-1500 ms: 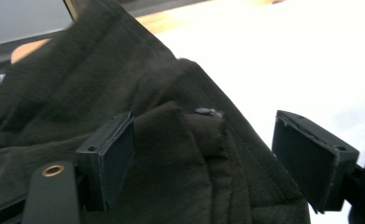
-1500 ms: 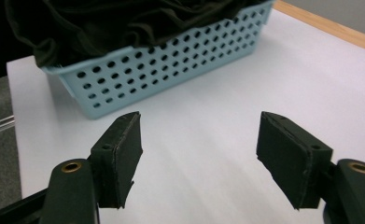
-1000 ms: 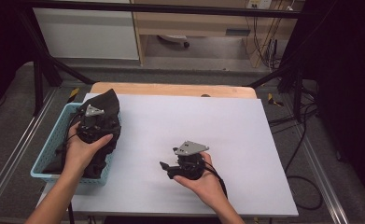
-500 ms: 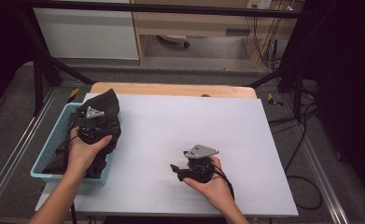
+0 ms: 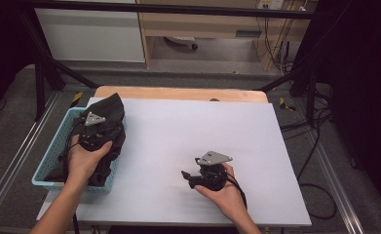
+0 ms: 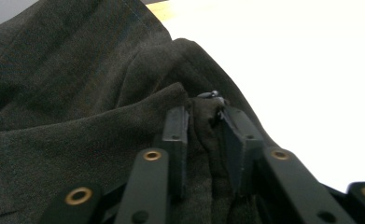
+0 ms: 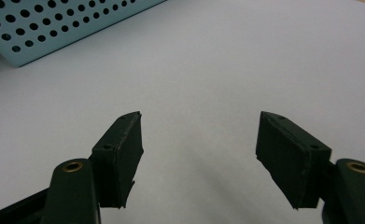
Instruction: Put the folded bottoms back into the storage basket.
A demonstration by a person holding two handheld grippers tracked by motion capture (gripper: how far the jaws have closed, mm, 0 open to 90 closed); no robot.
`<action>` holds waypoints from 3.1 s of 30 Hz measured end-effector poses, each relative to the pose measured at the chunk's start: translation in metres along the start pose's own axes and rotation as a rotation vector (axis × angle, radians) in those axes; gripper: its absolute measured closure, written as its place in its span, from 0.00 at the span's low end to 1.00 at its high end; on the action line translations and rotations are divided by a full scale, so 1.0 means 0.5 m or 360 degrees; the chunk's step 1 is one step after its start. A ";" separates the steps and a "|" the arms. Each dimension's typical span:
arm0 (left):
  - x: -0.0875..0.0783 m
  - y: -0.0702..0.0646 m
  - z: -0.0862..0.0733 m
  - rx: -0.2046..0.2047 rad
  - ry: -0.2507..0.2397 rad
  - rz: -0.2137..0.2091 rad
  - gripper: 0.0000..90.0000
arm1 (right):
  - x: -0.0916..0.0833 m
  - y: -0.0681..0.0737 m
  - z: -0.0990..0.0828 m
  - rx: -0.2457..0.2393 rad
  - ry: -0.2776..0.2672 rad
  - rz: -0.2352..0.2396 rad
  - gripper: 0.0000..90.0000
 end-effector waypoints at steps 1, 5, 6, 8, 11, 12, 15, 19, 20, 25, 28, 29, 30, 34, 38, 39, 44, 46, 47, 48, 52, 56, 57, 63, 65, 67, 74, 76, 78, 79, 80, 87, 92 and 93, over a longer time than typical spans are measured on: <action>-0.002 0.003 0.001 0.0014 -0.0010 0.0004 0.83 | 0.000 -0.001 0.000 0.0004 0.0002 -0.0001 0.36; -0.003 0.008 -0.001 0.0019 -0.0016 0.0002 0.88 | 0.002 -0.001 -0.001 0.0005 0.0004 -0.0001 0.36; -0.002 0.009 0.000 0.0029 -0.0020 0.0007 0.88 | 0.002 -0.001 -0.001 0.0005 0.0005 -0.0001 0.36; 0.002 0.011 -0.001 0.0031 -0.0005 0.0008 0.89 | 0.003 -0.002 -0.002 0.0004 0.0007 -0.0001 0.36; 0.007 0.019 -0.002 0.0024 -0.0001 0.0015 0.89 | 0.003 -0.003 -0.002 0.0008 0.0006 -0.0003 0.36; 0.010 0.023 -0.003 0.0015 0.0001 0.0016 0.89 | 0.003 -0.004 -0.003 0.0008 0.0007 -0.0004 0.36; 0.023 0.035 -0.011 0.0004 0.0034 0.0015 0.89 | 0.003 -0.004 -0.004 0.0016 0.0009 -0.0002 0.36; 0.038 0.043 -0.018 -0.0009 0.0074 0.0000 0.89 | 0.003 -0.008 -0.007 0.0014 0.0011 -0.0004 0.36; 0.041 0.044 -0.018 -0.0003 0.0080 0.0003 0.89 | 0.003 -0.009 -0.008 0.0018 0.0012 -0.0005 0.36; 0.049 0.049 -0.021 -0.0014 0.0101 0.0001 0.89 | 0.003 -0.013 -0.011 0.0029 0.0013 -0.0010 0.36; 0.057 0.053 -0.024 -0.0051 0.0112 -0.0023 0.89 | 0.002 -0.014 -0.014 0.0034 0.0015 -0.0011 0.36; 0.060 0.054 -0.026 -0.0057 0.0119 -0.0028 0.89 | 0.002 -0.014 -0.014 0.0033 0.0016 -0.0011 0.36; 0.063 0.055 -0.028 -0.0056 0.0127 -0.0025 0.89 | 0.002 -0.015 -0.015 0.0032 0.0016 -0.0012 0.36; 0.071 0.056 -0.030 -0.0065 0.0134 -0.0027 0.89 | 0.003 -0.016 -0.016 0.0032 0.0017 -0.0012 0.36; 0.069 0.058 -0.029 -0.0102 0.0113 -0.0037 0.82 | 0.004 -0.017 -0.019 0.0040 0.0023 -0.0010 0.36; 0.067 0.060 -0.029 -0.0109 0.0107 -0.0027 0.78 | 0.003 -0.018 -0.019 0.0043 0.0020 -0.0012 0.36; 0.043 0.065 -0.021 -0.0161 0.0038 -0.0023 0.61 | 0.001 -0.022 -0.020 0.0050 0.0015 -0.0015 0.36; 0.029 0.065 -0.013 -0.0148 0.0004 -0.0008 0.60 | 0.000 -0.023 -0.020 0.0043 0.0016 -0.0017 0.36; 0.021 0.065 -0.008 -0.0144 -0.0014 -0.0005 0.59 | 0.000 -0.023 -0.021 0.0043 0.0017 -0.0018 0.36; 0.014 0.064 -0.003 -0.0139 -0.0032 -0.0004 0.58 | 0.000 -0.022 -0.021 0.0043 0.0019 -0.0018 0.36; -0.013 0.067 0.021 -0.0118 -0.0114 0.0034 0.55 | -0.003 -0.022 -0.021 0.0048 0.0013 -0.0019 0.36; -0.026 0.087 0.044 -0.0119 -0.0166 0.0077 0.48 | -0.007 -0.026 -0.025 0.0050 0.0017 -0.0026 0.36; -0.025 0.094 0.048 -0.0128 -0.0174 0.0087 0.46 | -0.008 -0.027 -0.026 0.0053 0.0017 -0.0026 0.35; -0.014 0.130 0.064 -0.0164 -0.0227 0.0133 0.37 | -0.012 -0.037 -0.038 0.0075 0.0020 -0.0033 0.35; -0.008 0.137 0.068 -0.0157 -0.0241 0.0148 0.36 | -0.010 -0.041 -0.041 0.0082 0.0029 -0.0035 0.35; 0.000 0.139 0.075 -0.0150 -0.0249 0.0150 0.36 | -0.008 -0.044 -0.043 0.0083 0.0033 -0.0038 0.35; 0.028 0.150 0.099 -0.0115 -0.0238 0.0225 0.33 | -0.003 -0.039 -0.044 0.0084 0.0045 -0.0032 0.35; 0.035 0.154 0.104 -0.0117 -0.0258 0.0226 0.34 | -0.002 -0.038 -0.046 0.0083 0.0051 -0.0032 0.35; 0.044 0.156 0.105 -0.0103 -0.0257 0.0229 0.35 | 0.001 -0.038 -0.048 0.0085 0.0055 -0.0027 0.35; 0.049 0.157 0.105 -0.0101 -0.0253 0.0228 0.35 | 0.002 -0.038 -0.050 0.0084 0.0067 -0.0027 0.35; 0.053 0.156 0.105 -0.0102 -0.0249 0.0221 0.35 | 0.003 -0.037 -0.050 0.0083 0.0069 -0.0023 0.35; 0.071 0.158 0.108 -0.0082 -0.0253 0.0250 0.36 | 0.008 -0.038 -0.051 0.0089 0.0078 -0.0016 0.35; 0.081 0.153 0.113 -0.0035 -0.0211 0.0270 0.40 | 0.012 -0.035 -0.054 0.0088 0.0089 -0.0009 0.35; 0.083 0.152 0.115 -0.0034 -0.0211 0.0276 0.42 | 0.012 -0.035 -0.055 0.0090 0.0091 -0.0009 0.35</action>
Point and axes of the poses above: each handheld gripper's, and its own axes: x roughly forward along the jaws, z roughly out of its top, y roughly to its left, the point moved 10 cm from there along x, roughly forward along the jaws, and after that the axes turned 14 degrees about y, right-handed, at the moved point
